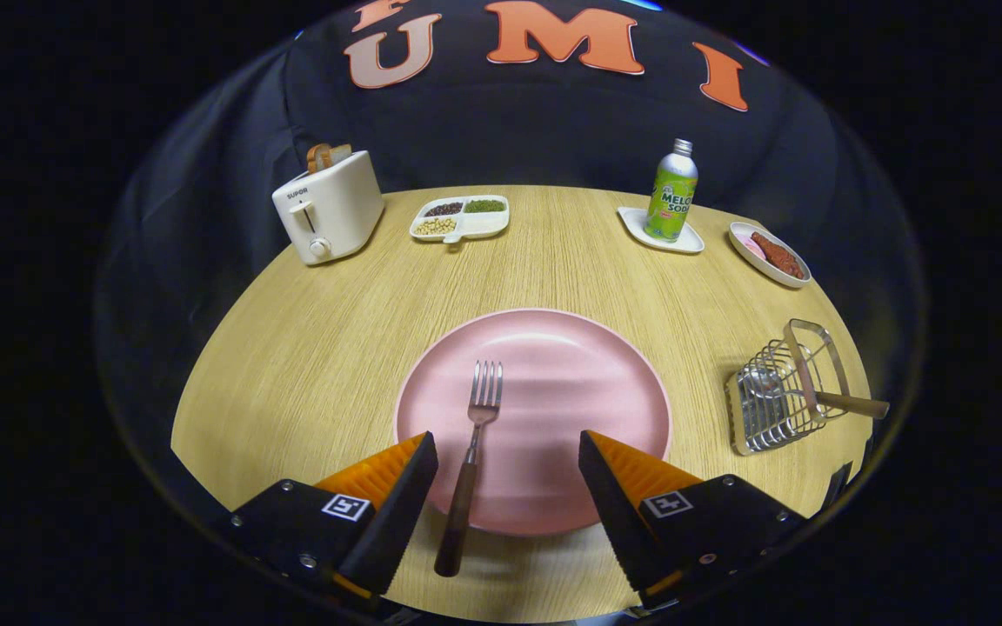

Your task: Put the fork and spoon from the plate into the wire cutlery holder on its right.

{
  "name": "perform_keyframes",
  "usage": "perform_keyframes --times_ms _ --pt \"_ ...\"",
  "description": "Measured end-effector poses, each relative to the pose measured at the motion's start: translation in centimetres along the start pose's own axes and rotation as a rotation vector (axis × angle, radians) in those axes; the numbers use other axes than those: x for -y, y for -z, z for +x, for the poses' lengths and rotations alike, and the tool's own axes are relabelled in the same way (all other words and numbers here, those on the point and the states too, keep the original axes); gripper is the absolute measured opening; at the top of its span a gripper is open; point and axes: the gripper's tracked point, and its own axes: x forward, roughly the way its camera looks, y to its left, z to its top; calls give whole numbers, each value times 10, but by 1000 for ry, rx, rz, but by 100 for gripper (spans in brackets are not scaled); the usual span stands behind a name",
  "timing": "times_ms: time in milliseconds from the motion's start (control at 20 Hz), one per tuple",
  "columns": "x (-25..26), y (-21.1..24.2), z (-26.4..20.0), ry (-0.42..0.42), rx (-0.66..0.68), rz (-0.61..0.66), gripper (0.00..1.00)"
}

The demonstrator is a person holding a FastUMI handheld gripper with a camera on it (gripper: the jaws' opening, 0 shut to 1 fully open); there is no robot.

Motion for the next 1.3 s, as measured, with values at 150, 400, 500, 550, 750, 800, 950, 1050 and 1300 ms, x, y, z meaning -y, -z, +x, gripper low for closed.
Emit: perform_keyframes --times_ms 150,400,500,550,750,800,950,1050,1300 --pt "-7 6 7 -3 -26 -8 84" --pt "-16 13 13 -11 -57 -26 49" --pt "-18 16 14 -19 -68 -31 38" --pt "-19 16 14 -21 -69 -29 29" --pt "-13 15 12 -14 -76 2 5" --pt "-12 12 10 -16 -73 5 5" --pt "-4 1 0 -21 -58 2 5" --pt "2 -5 -9 -28 -53 0 4" --pt "28 -25 -36 -35 -38 -5 5"
